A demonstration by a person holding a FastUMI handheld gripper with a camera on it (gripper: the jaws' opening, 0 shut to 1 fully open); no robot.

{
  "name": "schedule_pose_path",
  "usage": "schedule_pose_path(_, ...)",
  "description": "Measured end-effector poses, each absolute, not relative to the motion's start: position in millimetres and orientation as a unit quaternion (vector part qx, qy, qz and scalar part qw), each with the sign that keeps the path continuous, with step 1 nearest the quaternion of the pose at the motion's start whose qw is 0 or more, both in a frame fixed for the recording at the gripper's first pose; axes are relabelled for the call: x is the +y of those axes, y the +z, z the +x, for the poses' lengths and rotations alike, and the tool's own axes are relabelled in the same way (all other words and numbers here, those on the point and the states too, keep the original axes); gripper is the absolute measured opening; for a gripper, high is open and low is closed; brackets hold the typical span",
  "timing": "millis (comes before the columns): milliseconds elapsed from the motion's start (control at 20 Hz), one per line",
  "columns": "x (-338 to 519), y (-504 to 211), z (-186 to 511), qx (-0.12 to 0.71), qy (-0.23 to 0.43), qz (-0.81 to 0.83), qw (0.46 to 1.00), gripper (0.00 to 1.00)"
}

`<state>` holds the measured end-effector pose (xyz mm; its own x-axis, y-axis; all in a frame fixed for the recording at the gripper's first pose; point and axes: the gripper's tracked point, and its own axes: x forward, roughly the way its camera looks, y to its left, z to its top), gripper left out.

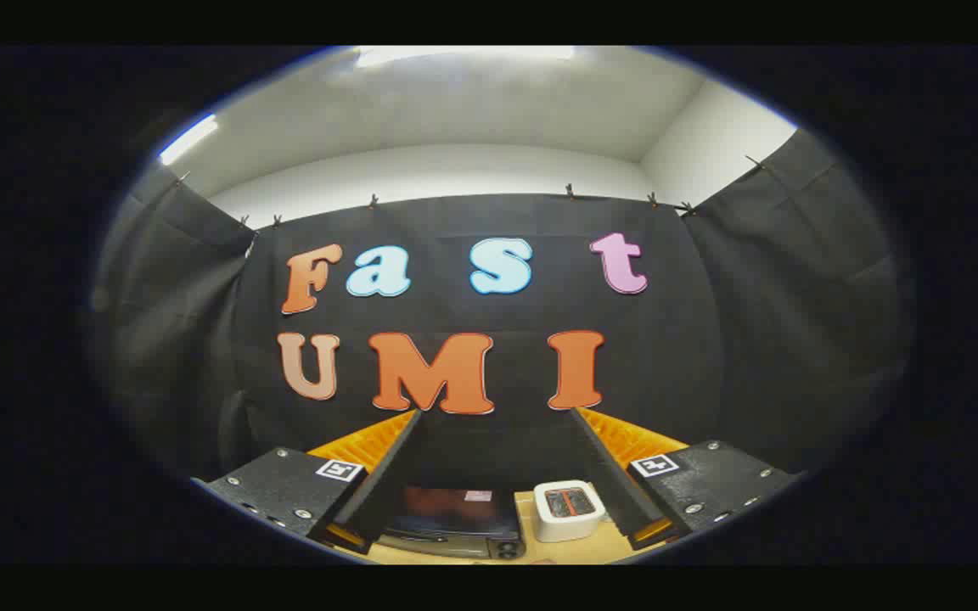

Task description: Open the toaster oven, put the food inside, and close the toaster oven door.

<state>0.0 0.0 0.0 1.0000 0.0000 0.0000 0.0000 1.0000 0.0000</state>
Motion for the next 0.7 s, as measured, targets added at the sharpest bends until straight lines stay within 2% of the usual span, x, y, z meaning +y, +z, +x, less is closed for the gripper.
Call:
schedule_pose_path(400,21,38,-12,-0.039,0.02,0.001,0.999,0.98)
schedule_pose_path(700,28,26,-8,-0.033,0.022,0.003,0.999,0.98)
